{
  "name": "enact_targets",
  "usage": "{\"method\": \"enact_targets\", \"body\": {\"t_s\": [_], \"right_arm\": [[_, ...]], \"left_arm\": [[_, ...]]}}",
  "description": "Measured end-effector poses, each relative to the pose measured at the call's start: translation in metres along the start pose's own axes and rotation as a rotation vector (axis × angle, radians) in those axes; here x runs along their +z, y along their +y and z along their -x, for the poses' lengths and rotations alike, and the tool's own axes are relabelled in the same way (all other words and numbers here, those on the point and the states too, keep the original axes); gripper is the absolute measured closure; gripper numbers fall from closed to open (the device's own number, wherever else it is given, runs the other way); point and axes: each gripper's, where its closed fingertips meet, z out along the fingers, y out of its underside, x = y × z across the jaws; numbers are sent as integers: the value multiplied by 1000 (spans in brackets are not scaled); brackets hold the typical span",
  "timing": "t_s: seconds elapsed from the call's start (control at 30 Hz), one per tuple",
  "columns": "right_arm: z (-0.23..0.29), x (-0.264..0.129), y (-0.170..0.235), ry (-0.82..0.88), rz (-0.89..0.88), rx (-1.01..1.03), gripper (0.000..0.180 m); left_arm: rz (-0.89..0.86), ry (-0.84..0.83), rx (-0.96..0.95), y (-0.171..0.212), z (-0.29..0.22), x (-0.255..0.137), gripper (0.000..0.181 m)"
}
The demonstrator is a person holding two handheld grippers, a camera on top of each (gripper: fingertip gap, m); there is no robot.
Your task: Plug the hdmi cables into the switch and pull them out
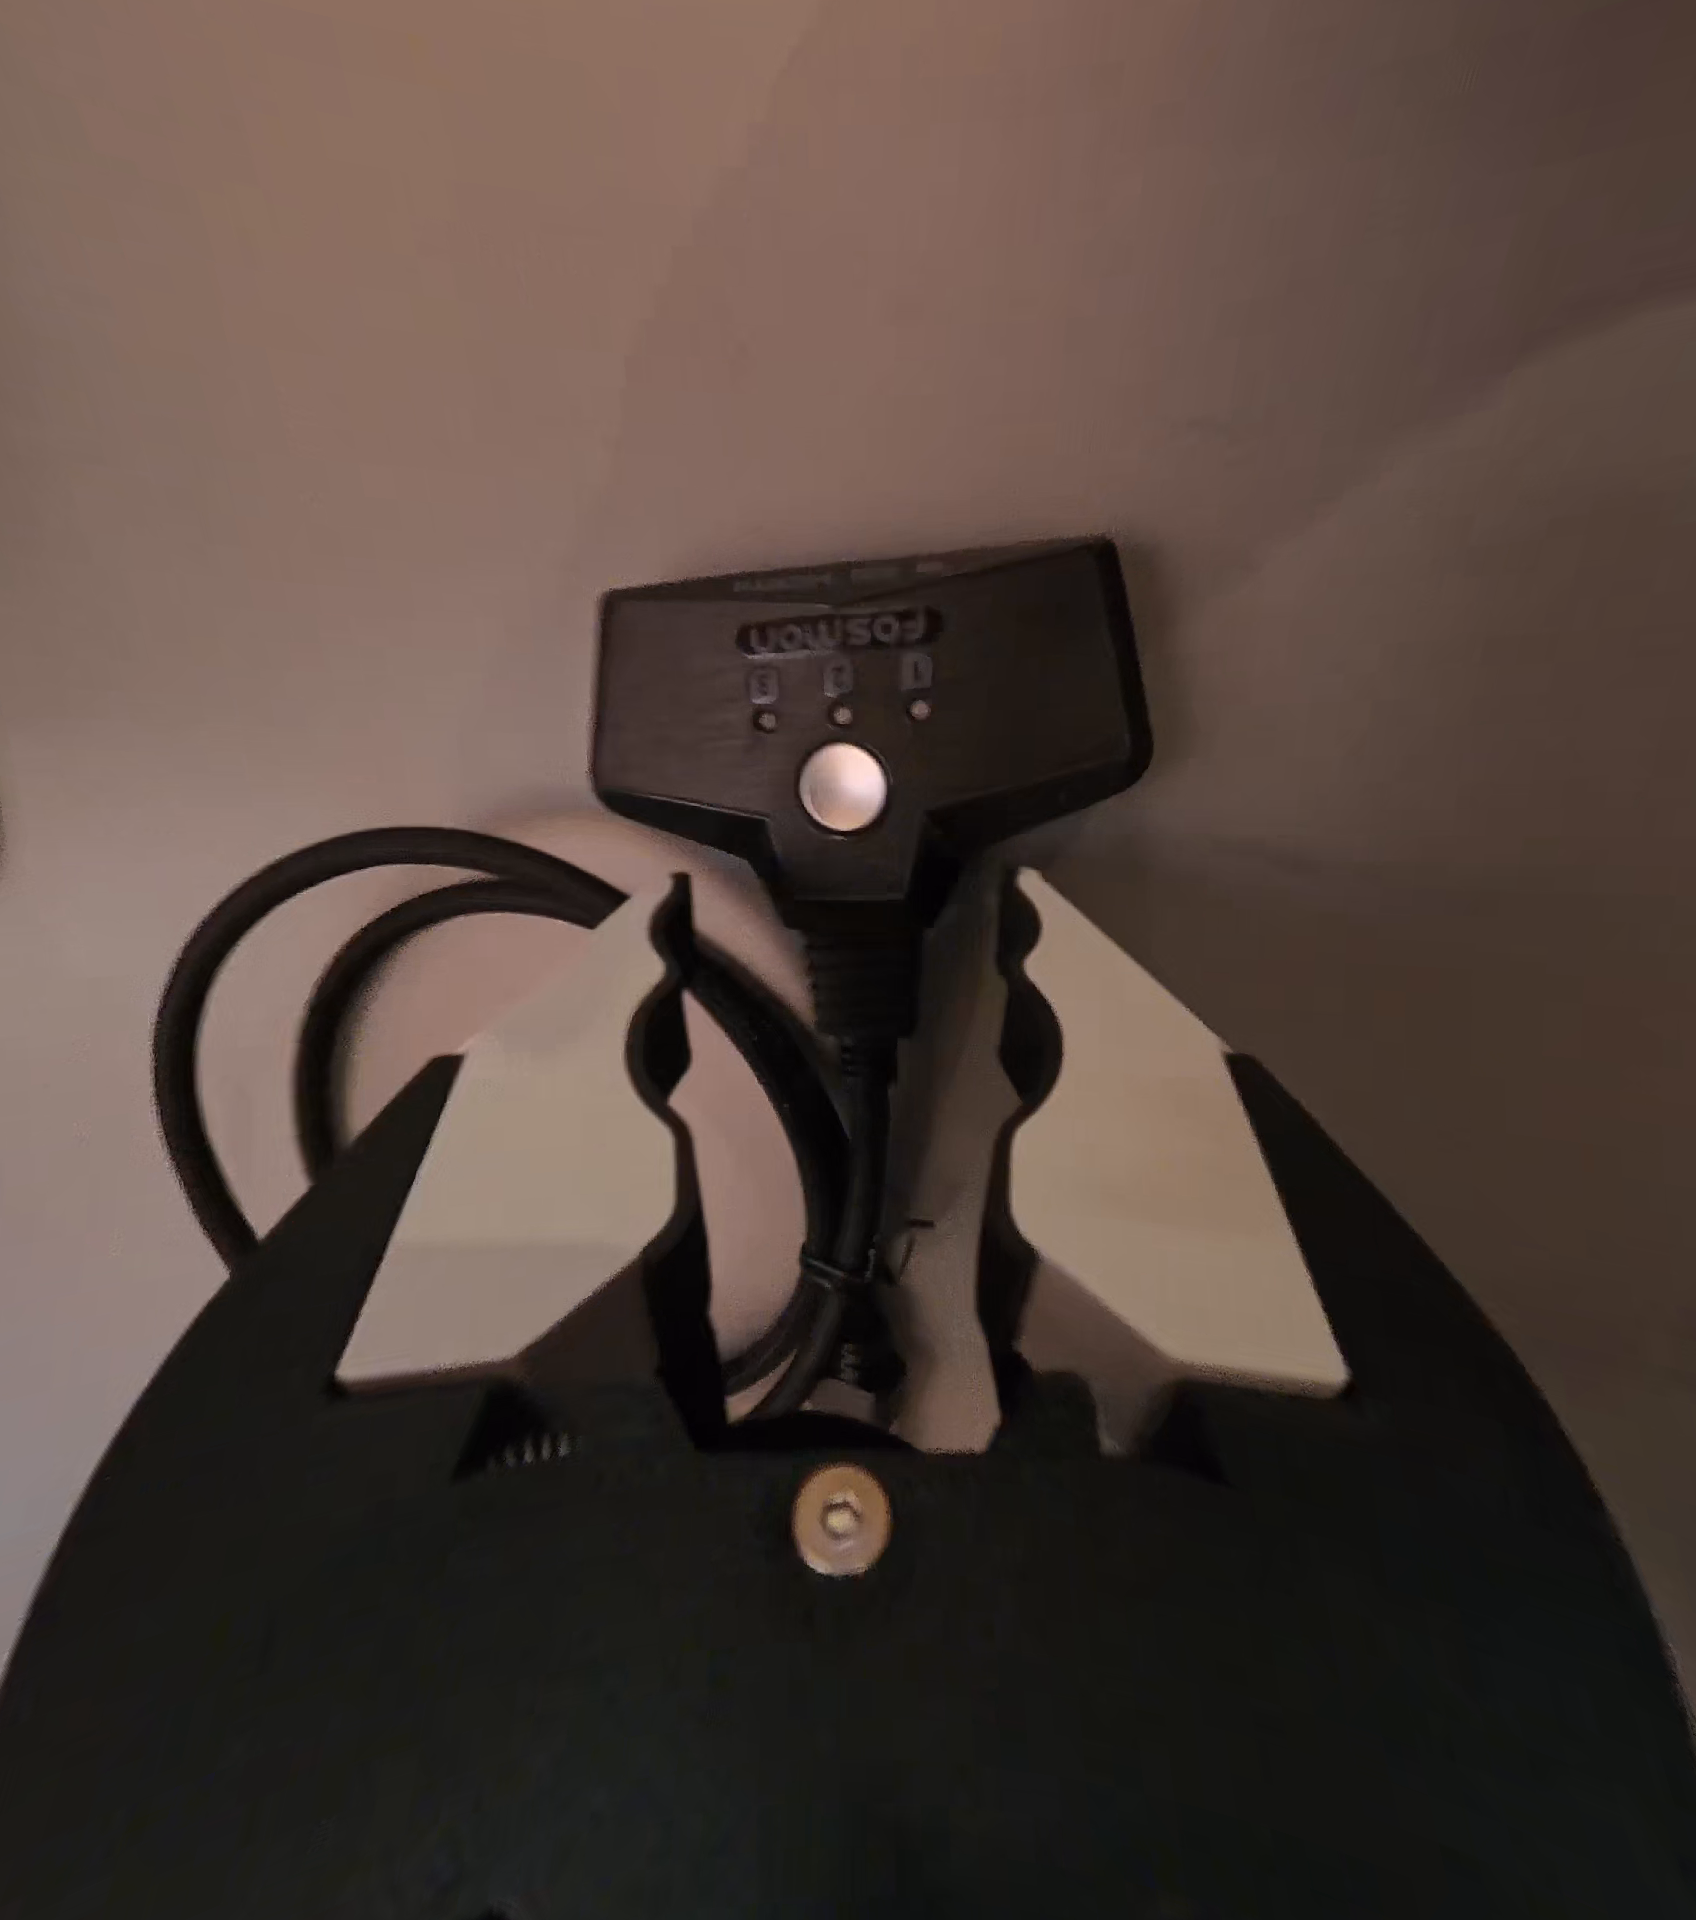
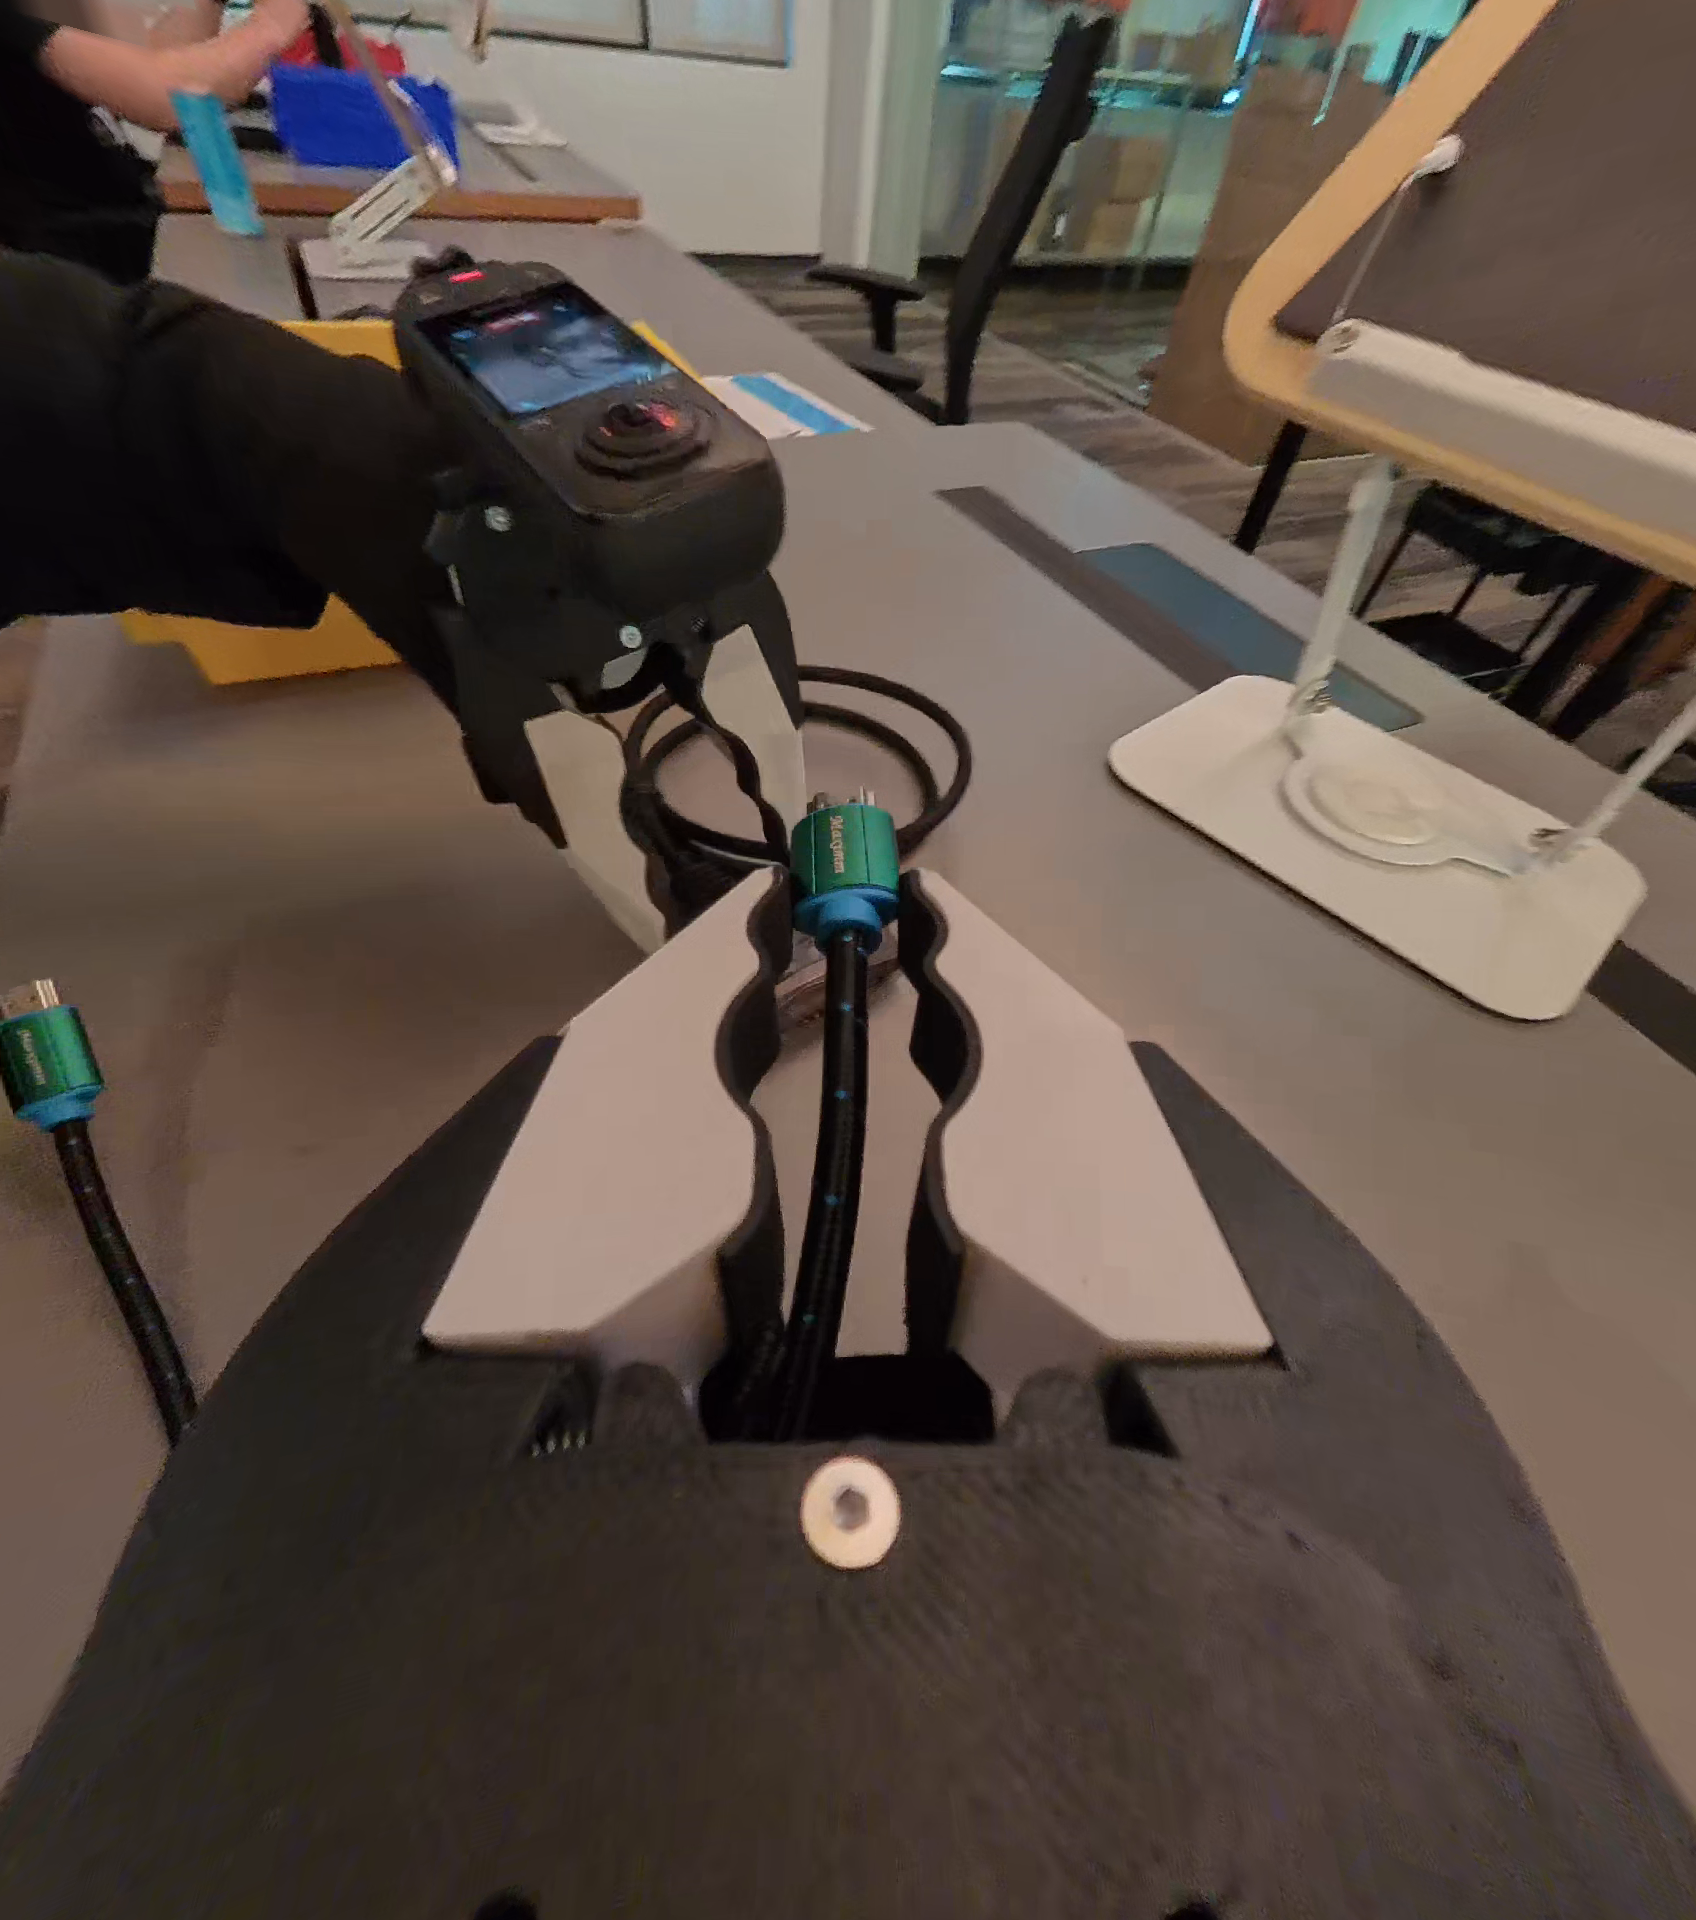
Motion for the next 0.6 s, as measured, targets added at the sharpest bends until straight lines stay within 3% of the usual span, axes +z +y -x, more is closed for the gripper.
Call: {"method": "enact_targets", "body": {"t_s": [0.1,0.2,0.37,0.5,0.57,0.6], "right_arm": [[-6,-3,-2,25,-17,0,163],[-3,-2,0,10,-6,-12,163],[15,2,-4,-99,-20,26,163],[24,2,-8,-166,-52,81,163],[27,1,-9,-194,-63,104,163],[27,0,-9,-199,-65,110,163]], "left_arm": [[-65,-103,-5,-15,15,-21,115],[-151,-263,29,-38,32,-50,117],[-303,-576,347,-101,23,-94,128],[-283,-632,543,-122,1,-92,144],[-269,-651,591,-124,-2,-89,168],[-269,-662,601,-125,-2,-90,169]]}}
